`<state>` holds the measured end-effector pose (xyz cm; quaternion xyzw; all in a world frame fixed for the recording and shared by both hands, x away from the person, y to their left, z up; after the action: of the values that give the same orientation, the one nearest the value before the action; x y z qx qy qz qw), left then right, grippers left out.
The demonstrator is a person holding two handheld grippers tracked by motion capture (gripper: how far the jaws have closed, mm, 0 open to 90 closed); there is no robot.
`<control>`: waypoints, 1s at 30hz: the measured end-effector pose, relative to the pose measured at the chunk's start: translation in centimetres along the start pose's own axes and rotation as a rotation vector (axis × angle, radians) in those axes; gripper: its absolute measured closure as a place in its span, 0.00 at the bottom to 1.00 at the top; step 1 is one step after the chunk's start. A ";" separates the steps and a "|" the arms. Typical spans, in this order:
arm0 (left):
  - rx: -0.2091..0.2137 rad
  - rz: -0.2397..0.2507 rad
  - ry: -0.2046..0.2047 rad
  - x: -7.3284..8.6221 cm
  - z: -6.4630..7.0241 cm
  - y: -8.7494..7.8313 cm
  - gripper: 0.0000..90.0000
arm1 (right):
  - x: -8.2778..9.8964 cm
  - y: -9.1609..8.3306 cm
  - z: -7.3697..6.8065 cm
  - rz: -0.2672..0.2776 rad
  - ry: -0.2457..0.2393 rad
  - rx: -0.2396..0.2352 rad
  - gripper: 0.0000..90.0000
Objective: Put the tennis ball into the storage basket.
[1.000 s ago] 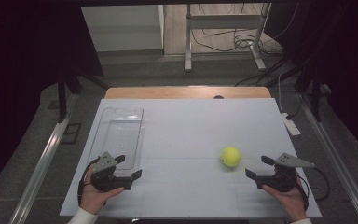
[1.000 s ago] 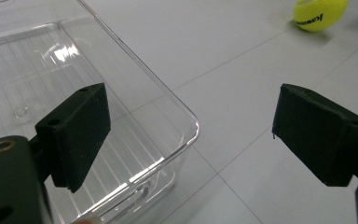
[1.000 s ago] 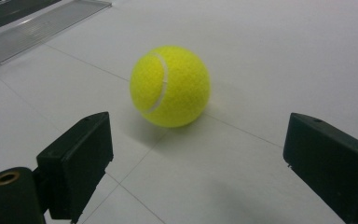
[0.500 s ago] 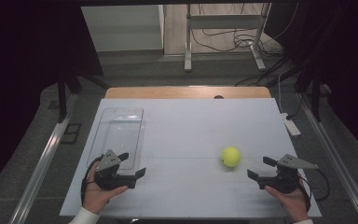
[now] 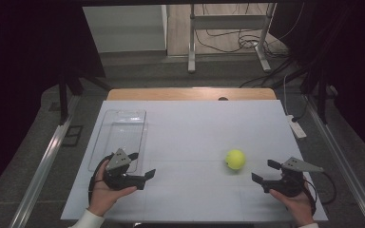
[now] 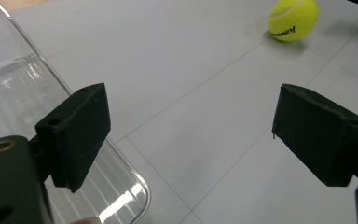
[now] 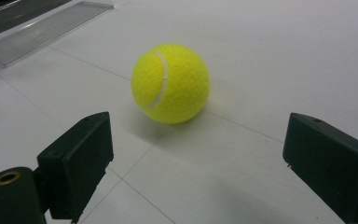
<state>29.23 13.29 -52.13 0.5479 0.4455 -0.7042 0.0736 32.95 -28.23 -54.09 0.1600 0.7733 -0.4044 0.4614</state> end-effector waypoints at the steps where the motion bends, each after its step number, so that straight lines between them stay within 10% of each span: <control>1: 0.002 -0.001 -0.001 0.0 0.0 0.1 0.13 | 0.0 0.0 0.0 -0.001 0.000 -0.001 0.09; 30: 0.057 -0.033 0.023 -1.3 0.9 2.0 0.13 | 0.1 0.2 -0.1 -0.008 0.000 -0.004 0.10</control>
<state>30.28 10.96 -52.09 0.5503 0.4352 -0.7114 0.0411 32.93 -28.10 -54.27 0.1558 0.7746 -0.4048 0.4603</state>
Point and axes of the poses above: each handheld gripper's, and its own axes: y roughly forward along the jaws, x roughly out of its underside, z roughly to its right, the point moved 8 cm from there along y, roughly forward along the jaws, and after that the axes turned 7 degrees about y, right-handed, at the moved point
